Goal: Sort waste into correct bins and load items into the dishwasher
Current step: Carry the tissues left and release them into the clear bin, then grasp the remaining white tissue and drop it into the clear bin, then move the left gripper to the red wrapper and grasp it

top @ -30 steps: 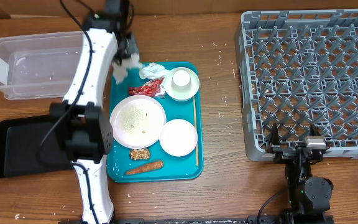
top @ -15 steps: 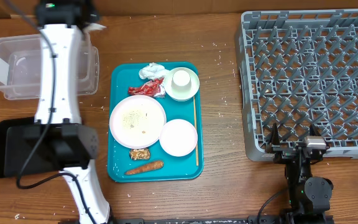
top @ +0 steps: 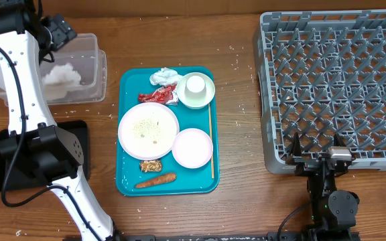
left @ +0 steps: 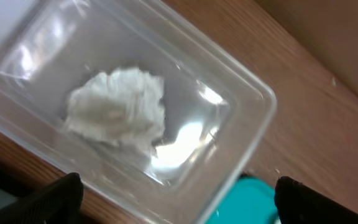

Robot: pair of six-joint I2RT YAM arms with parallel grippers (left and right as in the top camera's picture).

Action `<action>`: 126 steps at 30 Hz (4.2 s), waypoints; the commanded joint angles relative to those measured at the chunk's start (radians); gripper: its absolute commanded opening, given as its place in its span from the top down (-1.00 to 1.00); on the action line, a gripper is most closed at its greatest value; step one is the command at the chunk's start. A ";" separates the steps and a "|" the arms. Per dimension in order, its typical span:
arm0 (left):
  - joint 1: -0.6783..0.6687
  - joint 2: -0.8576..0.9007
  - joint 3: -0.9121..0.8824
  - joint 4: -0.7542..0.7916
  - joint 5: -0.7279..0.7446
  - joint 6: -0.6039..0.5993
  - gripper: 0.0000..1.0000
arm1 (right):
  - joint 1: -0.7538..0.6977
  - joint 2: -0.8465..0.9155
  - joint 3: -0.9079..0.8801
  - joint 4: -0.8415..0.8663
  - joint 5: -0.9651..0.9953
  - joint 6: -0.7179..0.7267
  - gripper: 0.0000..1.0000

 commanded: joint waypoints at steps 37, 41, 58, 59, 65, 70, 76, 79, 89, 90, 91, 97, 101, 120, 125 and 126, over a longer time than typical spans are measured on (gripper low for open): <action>-0.436 0.351 0.006 -0.029 0.264 -0.029 -0.94 | -0.005 -0.012 -0.010 0.005 -0.001 0.003 -1.00; -0.434 0.351 0.006 -0.003 0.243 -0.029 -0.63 | -0.005 -0.012 -0.010 0.005 -0.001 0.003 -1.00; -0.410 0.336 0.087 -0.039 0.192 -0.092 0.89 | -0.005 -0.012 -0.010 0.005 -0.001 0.003 -1.00; -0.402 0.333 0.119 -0.046 0.191 -0.097 0.92 | -0.005 -0.012 -0.010 0.005 -0.001 0.003 -1.00; -0.353 0.300 0.342 -0.054 0.186 -0.097 0.92 | -0.005 -0.012 -0.010 0.005 -0.001 0.003 -1.00; -0.290 0.287 0.525 -0.069 0.023 -0.172 0.92 | -0.005 -0.012 -0.010 0.005 -0.001 0.003 -1.00; -0.207 0.287 0.559 -0.131 -0.212 -0.235 0.92 | -0.005 -0.012 -0.010 0.005 -0.001 0.003 -1.00; -0.167 0.287 0.558 -0.188 -0.292 -0.291 0.92 | -0.005 -0.012 -0.010 0.005 -0.001 0.003 -1.00; -0.077 0.288 0.540 -0.287 -0.297 -0.309 -1.00 | -0.005 -0.012 -0.010 0.005 -0.001 0.003 -1.00; -0.077 0.288 0.540 -0.303 -0.294 -0.309 -1.00 | -0.005 -0.012 -0.010 0.005 -0.001 0.003 -1.00; -0.077 0.288 0.540 -0.322 -0.278 -0.308 -1.00 | -0.005 -0.012 -0.010 0.005 -0.001 0.003 -1.00; -0.084 0.288 0.531 -0.402 0.164 -0.089 -1.00 | -0.005 -0.012 -0.010 0.005 -0.001 0.003 -1.00; -0.141 0.287 0.531 -0.402 0.391 0.092 -1.00 | -0.005 -0.012 -0.010 0.005 -0.001 0.003 -1.00; -0.353 0.205 0.496 -0.402 0.217 0.159 -1.00 | -0.005 -0.012 -0.010 0.005 -0.002 0.003 -1.00; -0.352 0.091 0.306 -0.402 0.167 0.182 -1.00 | -0.005 -0.012 -0.010 0.005 -0.001 0.003 -1.00; -0.352 0.069 0.249 -0.402 0.174 0.186 -1.00 | -0.005 -0.012 -0.010 0.005 -0.001 0.003 -1.00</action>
